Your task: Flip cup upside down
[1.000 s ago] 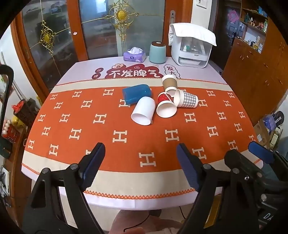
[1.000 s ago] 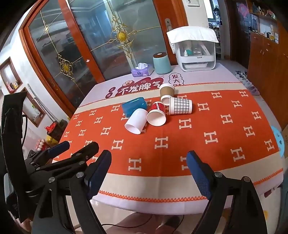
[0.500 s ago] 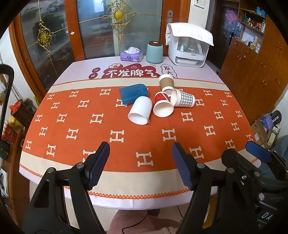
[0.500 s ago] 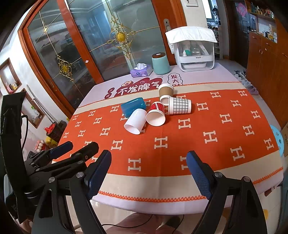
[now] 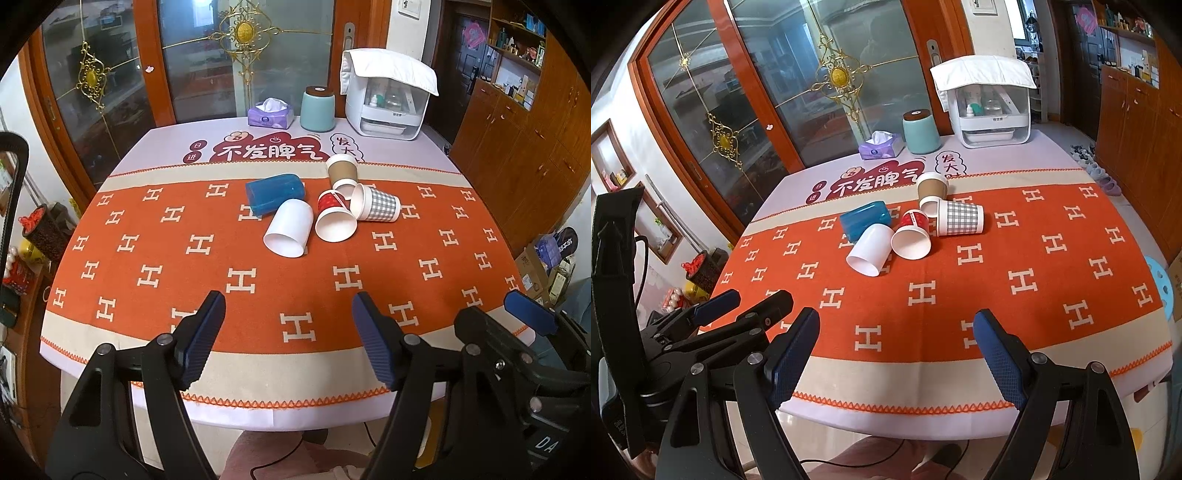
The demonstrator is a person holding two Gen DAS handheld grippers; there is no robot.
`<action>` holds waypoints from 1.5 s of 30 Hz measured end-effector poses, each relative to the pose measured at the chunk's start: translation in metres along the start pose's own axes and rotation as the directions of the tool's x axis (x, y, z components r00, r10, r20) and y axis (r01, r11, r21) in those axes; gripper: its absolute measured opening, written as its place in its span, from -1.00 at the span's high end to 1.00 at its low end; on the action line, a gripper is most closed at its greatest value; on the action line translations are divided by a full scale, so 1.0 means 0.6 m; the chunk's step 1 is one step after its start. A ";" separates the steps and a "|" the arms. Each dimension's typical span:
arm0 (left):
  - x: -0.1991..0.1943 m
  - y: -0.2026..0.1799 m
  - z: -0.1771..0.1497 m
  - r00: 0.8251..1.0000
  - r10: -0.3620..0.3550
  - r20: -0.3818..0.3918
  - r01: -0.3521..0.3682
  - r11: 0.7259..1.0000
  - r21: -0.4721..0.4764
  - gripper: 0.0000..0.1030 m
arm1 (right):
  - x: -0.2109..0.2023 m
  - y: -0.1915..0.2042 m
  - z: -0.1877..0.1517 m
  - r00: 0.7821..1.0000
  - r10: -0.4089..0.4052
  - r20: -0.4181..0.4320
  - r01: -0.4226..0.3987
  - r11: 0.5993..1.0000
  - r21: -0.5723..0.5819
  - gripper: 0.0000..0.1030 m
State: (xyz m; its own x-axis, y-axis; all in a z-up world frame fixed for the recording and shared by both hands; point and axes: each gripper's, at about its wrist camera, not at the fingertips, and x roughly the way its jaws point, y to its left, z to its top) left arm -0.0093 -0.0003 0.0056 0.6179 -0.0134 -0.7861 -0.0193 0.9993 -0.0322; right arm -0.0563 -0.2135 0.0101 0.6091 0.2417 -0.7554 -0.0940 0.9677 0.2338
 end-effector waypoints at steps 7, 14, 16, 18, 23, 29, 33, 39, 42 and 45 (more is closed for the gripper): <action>-0.003 -0.001 0.000 1.000 0.007 0.003 -0.007 1.000 0.002 -0.34 | -0.002 -0.001 -0.001 1.000 0.000 0.000 0.000 1.000 -0.001 -0.68; -0.004 0.003 0.000 1.000 0.013 0.003 -0.013 1.000 0.004 -0.34 | -0.001 -0.002 -0.002 1.000 0.004 -0.001 -0.004 1.000 0.001 -0.68; -0.004 0.004 0.000 1.000 0.013 0.001 -0.013 1.000 0.002 -0.34 | -0.002 0.000 -0.002 1.000 0.002 -0.001 -0.002 1.000 -0.001 -0.68; -0.004 0.004 0.000 1.000 0.017 0.000 -0.017 1.000 0.002 -0.34 | 0.001 -0.001 0.000 1.000 0.003 -0.001 -0.003 1.000 0.001 -0.68; -0.003 0.007 -0.001 1.000 0.021 -0.004 -0.021 1.000 0.002 -0.34 | -0.002 0.002 -0.004 1.000 0.002 -0.003 -0.002 1.000 0.000 -0.68; -0.001 0.011 0.001 1.000 0.021 -0.008 -0.021 1.000 0.001 -0.34 | 0.002 0.001 -0.001 1.000 0.003 -0.004 -0.003 1.000 0.001 -0.68; -0.001 0.011 0.000 1.000 0.020 -0.008 -0.020 1.000 0.001 -0.34 | 0.001 0.001 -0.003 1.000 0.004 -0.005 -0.004 1.000 0.003 -0.68; 0.007 0.012 0.002 1.000 0.017 -0.016 -0.017 1.000 0.001 -0.34 | 0.006 0.001 0.000 1.000 0.004 -0.005 -0.004 1.000 0.002 -0.68; 0.014 0.013 0.005 1.000 0.018 -0.022 -0.018 1.000 0.005 -0.34 | 0.010 0.002 0.002 1.000 0.005 -0.007 -0.005 1.000 0.005 -0.68; 0.026 0.012 0.014 0.999 0.018 -0.037 -0.018 1.000 0.010 -0.34 | 0.013 0.004 0.000 1.000 0.014 -0.013 -0.014 1.000 0.016 -0.68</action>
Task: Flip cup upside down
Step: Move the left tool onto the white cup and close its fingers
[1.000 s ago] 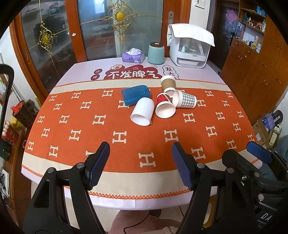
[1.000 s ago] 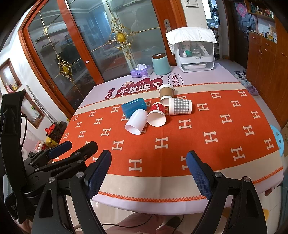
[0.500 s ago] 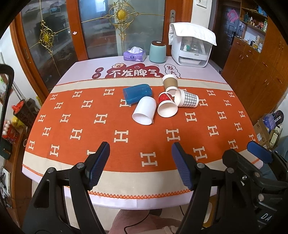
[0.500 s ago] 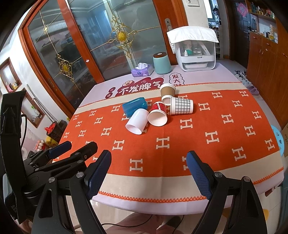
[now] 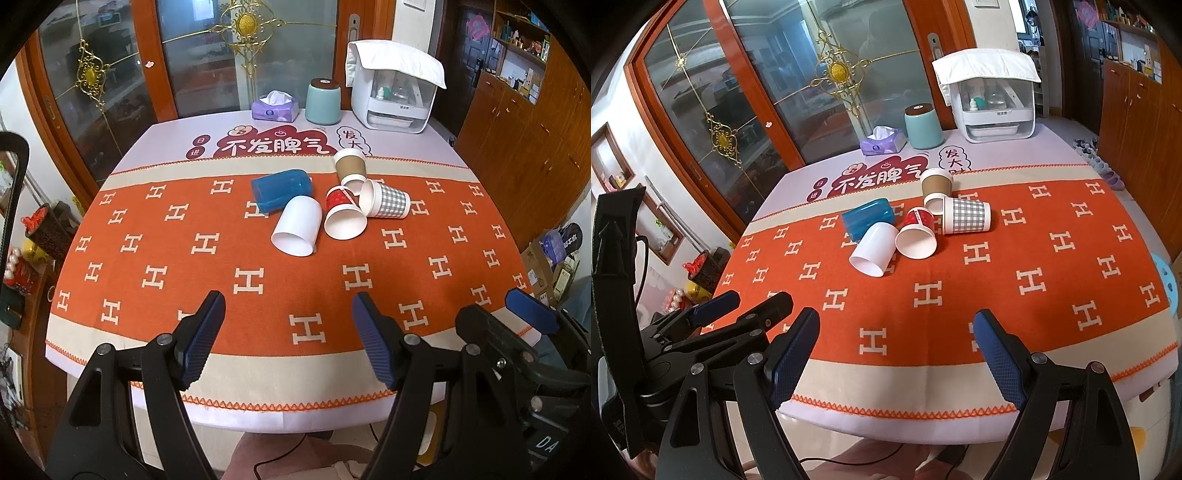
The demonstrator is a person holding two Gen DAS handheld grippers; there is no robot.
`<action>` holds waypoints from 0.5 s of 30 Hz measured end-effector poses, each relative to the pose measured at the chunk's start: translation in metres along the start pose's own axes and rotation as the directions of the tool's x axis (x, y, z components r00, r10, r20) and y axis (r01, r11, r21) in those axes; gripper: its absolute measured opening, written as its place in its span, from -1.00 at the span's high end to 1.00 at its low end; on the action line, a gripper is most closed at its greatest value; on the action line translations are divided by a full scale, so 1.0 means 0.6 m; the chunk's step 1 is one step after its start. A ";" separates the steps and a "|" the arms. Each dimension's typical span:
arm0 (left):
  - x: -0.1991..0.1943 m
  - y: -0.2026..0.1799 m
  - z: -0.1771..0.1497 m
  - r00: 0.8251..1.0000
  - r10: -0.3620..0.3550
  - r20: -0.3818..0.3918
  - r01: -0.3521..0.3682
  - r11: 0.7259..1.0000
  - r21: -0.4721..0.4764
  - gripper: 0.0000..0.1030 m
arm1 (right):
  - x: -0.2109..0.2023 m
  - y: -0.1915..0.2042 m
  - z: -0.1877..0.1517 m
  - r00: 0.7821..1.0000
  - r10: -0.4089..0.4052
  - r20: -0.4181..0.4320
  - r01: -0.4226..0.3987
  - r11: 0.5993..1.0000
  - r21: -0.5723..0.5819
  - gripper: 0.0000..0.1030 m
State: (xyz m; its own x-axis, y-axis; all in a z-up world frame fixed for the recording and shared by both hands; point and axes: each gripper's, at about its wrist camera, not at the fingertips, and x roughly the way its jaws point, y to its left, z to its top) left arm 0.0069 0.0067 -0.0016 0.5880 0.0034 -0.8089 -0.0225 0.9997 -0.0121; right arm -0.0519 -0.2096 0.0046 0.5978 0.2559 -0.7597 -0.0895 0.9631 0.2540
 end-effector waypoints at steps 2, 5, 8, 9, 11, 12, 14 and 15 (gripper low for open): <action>0.008 0.001 0.007 1.000 -0.007 -0.012 0.007 1.000 0.000 -0.34 | 0.007 0.002 0.001 1.000 0.002 -0.003 -0.002 1.000 0.004 -0.68; 0.023 0.004 0.021 1.000 -0.007 -0.029 0.007 1.000 0.009 -0.34 | 0.028 0.006 0.016 1.000 0.004 -0.015 -0.004 1.000 0.014 -0.68; 0.047 0.008 0.042 0.998 -0.019 -0.058 0.021 1.000 0.023 -0.34 | 0.053 0.005 0.032 0.999 0.008 -0.033 -0.007 0.999 0.032 -0.68; 0.055 0.008 0.050 0.997 -0.028 -0.071 0.030 0.999 0.026 -0.34 | 0.062 0.003 0.036 0.999 0.007 -0.038 -0.005 0.999 0.039 -0.68; 0.074 0.012 0.068 0.994 -0.050 -0.099 0.054 0.998 0.038 -0.34 | 0.081 0.002 0.047 0.999 -0.006 -0.046 0.009 0.998 0.056 -0.68; 0.087 0.013 0.079 0.991 -0.065 -0.118 0.071 0.996 0.048 -0.34 | 0.091 -0.002 0.057 0.999 -0.011 -0.050 0.014 0.998 0.064 -0.68; 0.112 0.013 0.103 0.983 -0.097 -0.157 0.108 0.992 0.062 -0.34 | 0.115 -0.009 0.077 0.998 -0.024 -0.058 0.029 0.996 0.083 -0.68; 0.125 0.014 0.116 0.978 -0.111 -0.175 0.125 0.989 0.072 -0.34 | 0.126 -0.010 0.084 0.998 -0.031 -0.060 0.037 0.995 0.094 -0.68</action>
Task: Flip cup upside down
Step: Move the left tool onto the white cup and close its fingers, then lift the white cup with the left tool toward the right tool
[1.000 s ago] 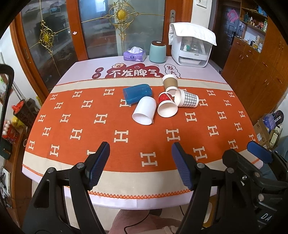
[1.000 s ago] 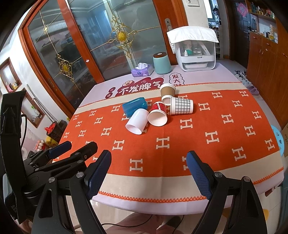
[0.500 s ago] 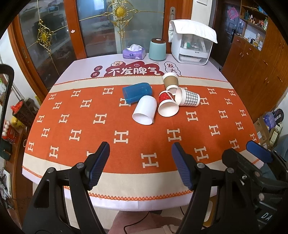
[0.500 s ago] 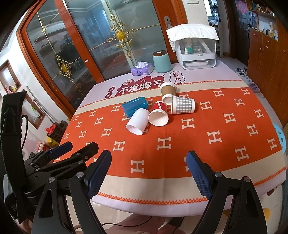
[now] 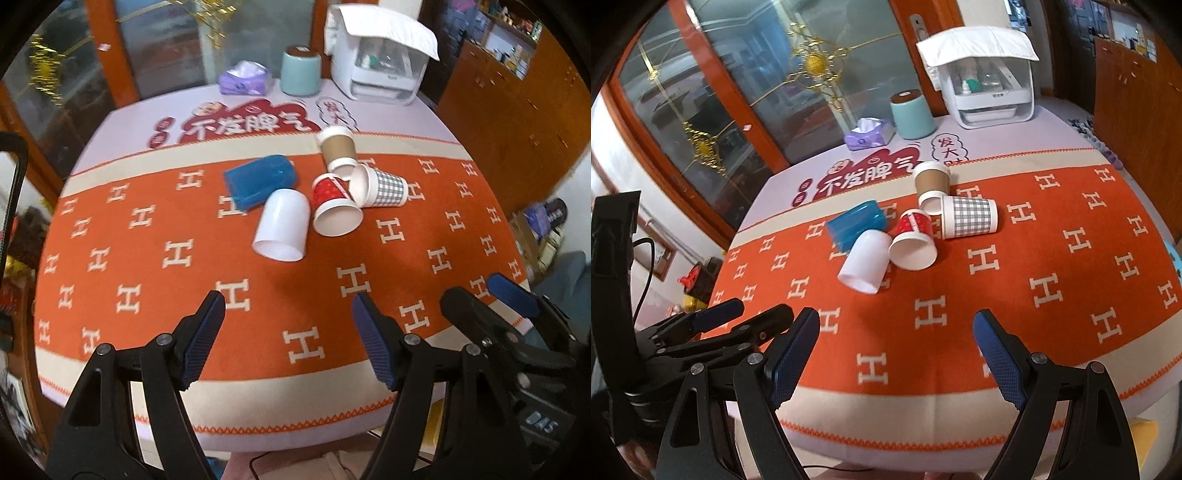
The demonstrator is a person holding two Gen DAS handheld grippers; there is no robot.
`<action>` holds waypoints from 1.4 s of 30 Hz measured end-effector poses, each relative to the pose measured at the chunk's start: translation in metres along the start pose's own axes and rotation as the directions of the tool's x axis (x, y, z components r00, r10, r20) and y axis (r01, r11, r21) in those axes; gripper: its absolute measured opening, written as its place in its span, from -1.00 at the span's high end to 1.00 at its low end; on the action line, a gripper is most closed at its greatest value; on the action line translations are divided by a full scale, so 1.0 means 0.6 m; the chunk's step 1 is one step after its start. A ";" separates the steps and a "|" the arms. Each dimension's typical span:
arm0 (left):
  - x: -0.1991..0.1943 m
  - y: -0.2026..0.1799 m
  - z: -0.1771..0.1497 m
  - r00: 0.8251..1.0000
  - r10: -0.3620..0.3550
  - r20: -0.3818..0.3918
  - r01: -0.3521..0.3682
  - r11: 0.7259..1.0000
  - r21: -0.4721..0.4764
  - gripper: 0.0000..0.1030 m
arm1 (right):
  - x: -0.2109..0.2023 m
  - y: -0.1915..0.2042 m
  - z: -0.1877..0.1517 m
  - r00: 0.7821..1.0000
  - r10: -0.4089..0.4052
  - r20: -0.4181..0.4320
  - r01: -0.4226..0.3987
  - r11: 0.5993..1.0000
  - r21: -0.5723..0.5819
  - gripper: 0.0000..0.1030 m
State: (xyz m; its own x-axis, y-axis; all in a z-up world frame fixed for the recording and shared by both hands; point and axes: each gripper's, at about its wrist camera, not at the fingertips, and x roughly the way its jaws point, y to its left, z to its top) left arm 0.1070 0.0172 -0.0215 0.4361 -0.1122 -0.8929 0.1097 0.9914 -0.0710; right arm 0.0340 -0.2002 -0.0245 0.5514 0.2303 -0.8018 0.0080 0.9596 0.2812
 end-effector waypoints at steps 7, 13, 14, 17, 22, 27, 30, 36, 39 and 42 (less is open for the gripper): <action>0.090 0.031 0.109 0.994 -0.068 -0.089 0.071 0.997 0.037 -0.35 | 0.130 -0.029 0.088 0.997 0.005 -0.072 0.002 0.996 0.089 -0.60; 0.199 0.068 0.175 0.975 -0.101 -0.197 0.104 0.995 0.001 -0.35 | 0.239 -0.061 0.120 0.989 0.027 -0.149 -0.001 0.986 0.169 -0.47; 0.218 0.072 0.181 0.971 -0.100 -0.218 0.102 0.995 -0.001 -0.35 | 0.256 -0.067 0.122 0.987 0.029 -0.161 0.000 0.984 0.179 -0.45; 0.271 0.074 0.193 0.954 -0.108 -0.278 0.115 0.993 0.006 -0.35 | 0.301 -0.082 0.118 0.980 0.033 -0.195 0.008 0.978 0.206 -0.44; 0.337 0.055 0.194 0.933 -0.105 -0.343 0.130 0.990 0.050 -0.35 | 0.346 -0.104 0.093 0.968 0.042 -0.247 0.018 0.972 0.236 -0.44; 0.382 0.034 0.191 0.918 -0.085 -0.386 0.124 0.989 0.077 -0.35 | 0.385 -0.116 0.077 0.957 0.058 -0.286 0.020 0.964 0.264 -0.43; 0.402 0.023 0.191 0.914 -0.063 -0.401 0.114 0.988 0.104 -0.35 | 0.401 -0.122 0.071 0.951 0.068 -0.301 0.019 0.960 0.278 -0.43; 0.446 0.006 0.187 0.893 -0.054 -0.446 0.117 0.987 0.114 -0.33 | 0.424 -0.128 0.063 0.943 0.088 -0.321 0.013 0.954 0.300 -0.43; 0.464 0.006 0.185 0.879 -0.072 -0.471 0.126 0.988 0.084 -0.25 | 0.430 -0.131 0.063 0.941 0.093 -0.324 0.012 0.952 0.306 -0.43; 0.472 0.010 0.183 0.878 -0.095 -0.470 0.133 0.990 0.048 -0.24 | 0.433 -0.135 0.061 0.941 0.094 -0.325 0.014 0.949 0.315 -0.43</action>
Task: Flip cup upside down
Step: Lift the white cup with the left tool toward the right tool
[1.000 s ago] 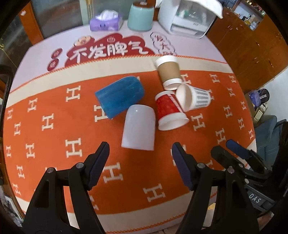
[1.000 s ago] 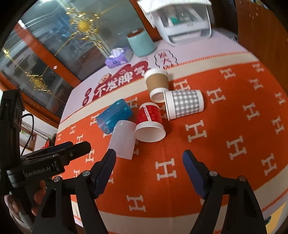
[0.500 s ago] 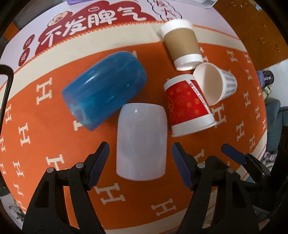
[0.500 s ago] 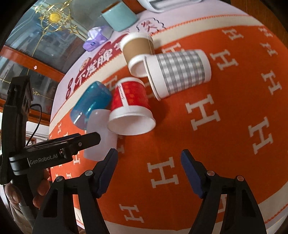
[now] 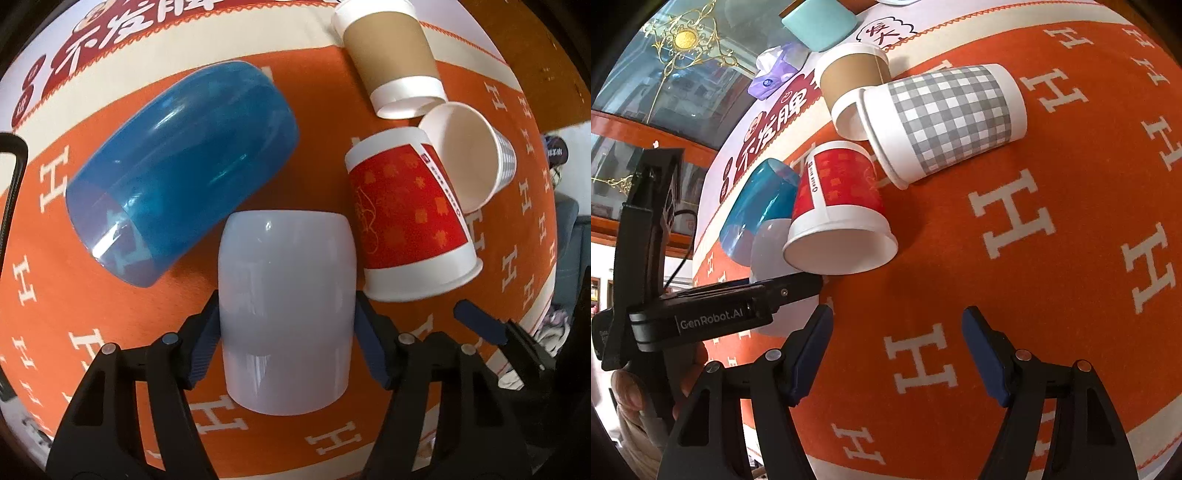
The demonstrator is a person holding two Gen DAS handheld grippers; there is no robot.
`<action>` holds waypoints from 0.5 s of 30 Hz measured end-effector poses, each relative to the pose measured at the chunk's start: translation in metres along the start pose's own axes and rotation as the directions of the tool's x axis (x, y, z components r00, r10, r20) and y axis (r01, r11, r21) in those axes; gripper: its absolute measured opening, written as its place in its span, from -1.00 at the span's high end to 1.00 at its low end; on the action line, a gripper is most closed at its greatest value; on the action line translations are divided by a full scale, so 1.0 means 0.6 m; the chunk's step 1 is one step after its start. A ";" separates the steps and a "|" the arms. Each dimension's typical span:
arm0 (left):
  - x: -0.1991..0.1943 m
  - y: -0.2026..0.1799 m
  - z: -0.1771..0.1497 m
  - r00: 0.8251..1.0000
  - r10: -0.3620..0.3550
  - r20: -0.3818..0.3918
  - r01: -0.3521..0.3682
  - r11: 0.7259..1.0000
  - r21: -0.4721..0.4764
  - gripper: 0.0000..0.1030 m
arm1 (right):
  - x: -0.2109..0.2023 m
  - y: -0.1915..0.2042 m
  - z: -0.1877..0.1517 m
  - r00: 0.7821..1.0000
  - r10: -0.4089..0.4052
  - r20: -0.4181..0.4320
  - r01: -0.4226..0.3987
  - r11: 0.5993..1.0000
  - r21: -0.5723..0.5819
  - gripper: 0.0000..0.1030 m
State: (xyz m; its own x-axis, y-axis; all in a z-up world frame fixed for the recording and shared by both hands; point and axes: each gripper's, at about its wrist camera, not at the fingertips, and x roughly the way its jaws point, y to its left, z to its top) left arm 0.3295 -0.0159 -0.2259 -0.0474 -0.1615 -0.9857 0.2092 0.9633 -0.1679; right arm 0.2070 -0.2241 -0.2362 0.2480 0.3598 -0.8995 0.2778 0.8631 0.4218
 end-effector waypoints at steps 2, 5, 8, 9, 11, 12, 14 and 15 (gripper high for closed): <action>0.002 0.002 0.000 1.000 -0.008 0.008 0.008 1.000 -0.014 -0.24 | -0.005 -0.006 0.000 1.000 0.003 0.000 -0.003 1.000 0.004 -0.41; -0.009 0.005 -0.001 0.999 -0.025 0.032 0.026 0.999 -0.043 -0.24 | -0.008 -0.003 -0.002 1.000 0.003 0.001 -0.003 1.000 0.005 -0.40; -0.026 0.001 -0.010 0.997 -0.028 0.072 0.032 0.998 -0.051 -0.24 | -0.013 0.000 -0.007 1.000 -0.002 0.004 0.002 1.000 -0.002 -0.40; -0.032 -0.001 -0.016 0.996 -0.023 0.087 0.028 0.998 -0.050 -0.24 | -0.016 0.001 -0.009 1.000 -0.002 0.004 0.002 1.000 -0.006 -0.40; -0.045 -0.010 -0.029 0.993 -0.007 0.115 0.012 0.999 -0.042 -0.24 | -0.025 0.000 -0.018 1.000 0.000 0.005 0.000 1.000 -0.015 -0.40; -0.049 -0.014 -0.037 0.992 0.003 0.128 0.002 0.999 -0.038 -0.23 | -0.031 -0.002 -0.024 1.000 0.000 0.005 0.000 1.000 -0.018 -0.40; -0.060 -0.029 -0.062 0.989 0.014 0.145 -0.010 0.999 -0.031 -0.24 | -0.041 -0.003 -0.035 1.000 0.003 0.008 -0.003 1.000 -0.028 -0.40; -0.062 -0.036 -0.072 0.989 0.013 0.147 -0.009 0.999 -0.031 -0.24 | -0.043 0.001 -0.036 1.000 0.002 0.009 -0.002 0.999 -0.034 -0.40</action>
State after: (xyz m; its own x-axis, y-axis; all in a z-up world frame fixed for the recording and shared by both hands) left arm 0.2845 -0.0216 -0.1851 0.0994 -0.1783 -0.9789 0.1789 0.9710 -0.1586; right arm 0.1807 -0.2251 -0.2152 0.2573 0.3584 -0.8974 0.2456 0.8739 0.4195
